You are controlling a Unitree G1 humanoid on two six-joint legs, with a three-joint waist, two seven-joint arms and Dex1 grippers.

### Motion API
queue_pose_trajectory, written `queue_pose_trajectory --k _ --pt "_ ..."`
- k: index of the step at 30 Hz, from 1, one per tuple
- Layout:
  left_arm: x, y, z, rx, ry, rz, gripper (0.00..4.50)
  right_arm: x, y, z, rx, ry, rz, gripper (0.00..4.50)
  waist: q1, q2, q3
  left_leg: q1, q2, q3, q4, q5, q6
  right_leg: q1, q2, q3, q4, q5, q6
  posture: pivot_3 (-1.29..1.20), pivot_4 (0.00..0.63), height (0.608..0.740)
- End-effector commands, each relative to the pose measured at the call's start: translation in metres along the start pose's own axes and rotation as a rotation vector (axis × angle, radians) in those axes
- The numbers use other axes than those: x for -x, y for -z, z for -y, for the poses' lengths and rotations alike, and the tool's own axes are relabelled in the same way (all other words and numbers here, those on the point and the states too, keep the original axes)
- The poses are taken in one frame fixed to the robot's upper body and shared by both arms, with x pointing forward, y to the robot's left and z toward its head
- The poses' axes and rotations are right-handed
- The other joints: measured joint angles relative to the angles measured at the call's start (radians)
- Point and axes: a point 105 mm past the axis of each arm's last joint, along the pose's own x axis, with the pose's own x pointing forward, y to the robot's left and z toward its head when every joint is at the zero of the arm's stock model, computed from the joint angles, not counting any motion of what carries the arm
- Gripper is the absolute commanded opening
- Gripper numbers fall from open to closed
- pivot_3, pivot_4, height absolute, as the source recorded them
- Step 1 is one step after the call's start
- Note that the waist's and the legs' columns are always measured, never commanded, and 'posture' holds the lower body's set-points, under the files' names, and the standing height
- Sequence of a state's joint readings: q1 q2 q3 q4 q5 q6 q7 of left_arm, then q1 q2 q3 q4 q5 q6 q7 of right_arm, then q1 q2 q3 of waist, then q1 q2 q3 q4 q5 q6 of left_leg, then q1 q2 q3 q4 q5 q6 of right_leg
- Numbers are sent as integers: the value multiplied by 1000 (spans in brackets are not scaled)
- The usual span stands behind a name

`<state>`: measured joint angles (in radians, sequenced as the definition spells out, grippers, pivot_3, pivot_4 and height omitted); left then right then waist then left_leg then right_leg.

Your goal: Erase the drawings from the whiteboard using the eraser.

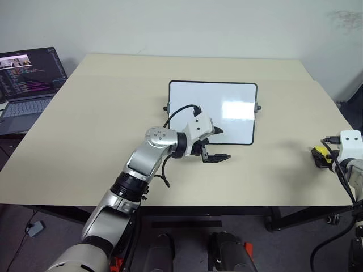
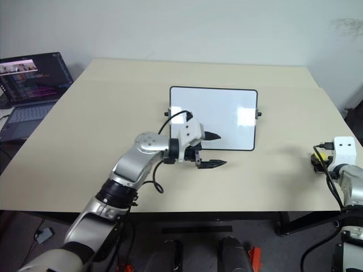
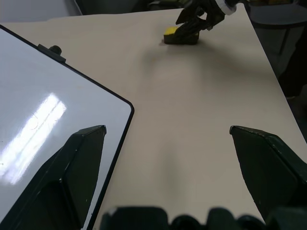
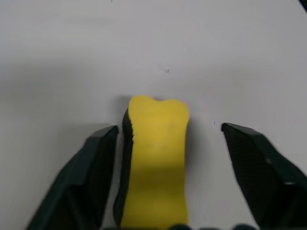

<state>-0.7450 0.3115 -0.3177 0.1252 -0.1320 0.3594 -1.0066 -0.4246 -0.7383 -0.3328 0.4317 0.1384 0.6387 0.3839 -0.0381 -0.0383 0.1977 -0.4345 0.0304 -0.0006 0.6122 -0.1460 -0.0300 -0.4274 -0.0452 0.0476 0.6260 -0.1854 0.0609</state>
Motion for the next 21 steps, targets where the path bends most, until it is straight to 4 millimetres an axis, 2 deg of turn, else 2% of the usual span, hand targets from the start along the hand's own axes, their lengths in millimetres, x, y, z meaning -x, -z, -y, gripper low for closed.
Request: queue_pose_trajectory --k 1,4,7,11,13,16,21 --pt "3 -12 -4 -52 -10 23 4500 7 -25 6 23 -1 70 4470 -1 0 0 0 0 0 0 0 0 0 0 0 0 0 0 0 150 740" --pt "10 -11 -9 -47 -38 21 4500 15 -45 2 43 -27 111 4470 -2 0 0 1 0 0 0 0 0 1 0 0 0 0 0 0 150 740" --pt "23 -16 -22 -38 -102 38 4500 25 -69 -11 80 -80 168 4470 -9 1 0 1 0 0 0 0 0 1 0 0 0 0 0 0 150 740" --pt "46 -19 -47 -26 -242 58 4500 32 -95 -29 80 -121 243 4470 -16 0 0 1 0 -1 0 0 0 1 0 0 0 0 0 0 150 740" --pt "69 -15 -68 -3 -379 62 4500 29 -110 -46 64 -154 306 4470 -18 0 0 1 0 -1 0 0 0 1 0 -1 0 0 0 0 150 740" --pt "95 -7 -87 12 -525 48 4500 18 -116 -60 29 -150 355 4470 -21 0 0 2 0 -1 0 0 0 1 0 -1 0 0 0 0 150 740" --pt "126 5 -104 40 -714 46 4500 6 -122 -83 -22 -163 449 4470 -11 0 0 1 0 -1 -1 0 0 1 0 -1 0 0 0 0 150 740"
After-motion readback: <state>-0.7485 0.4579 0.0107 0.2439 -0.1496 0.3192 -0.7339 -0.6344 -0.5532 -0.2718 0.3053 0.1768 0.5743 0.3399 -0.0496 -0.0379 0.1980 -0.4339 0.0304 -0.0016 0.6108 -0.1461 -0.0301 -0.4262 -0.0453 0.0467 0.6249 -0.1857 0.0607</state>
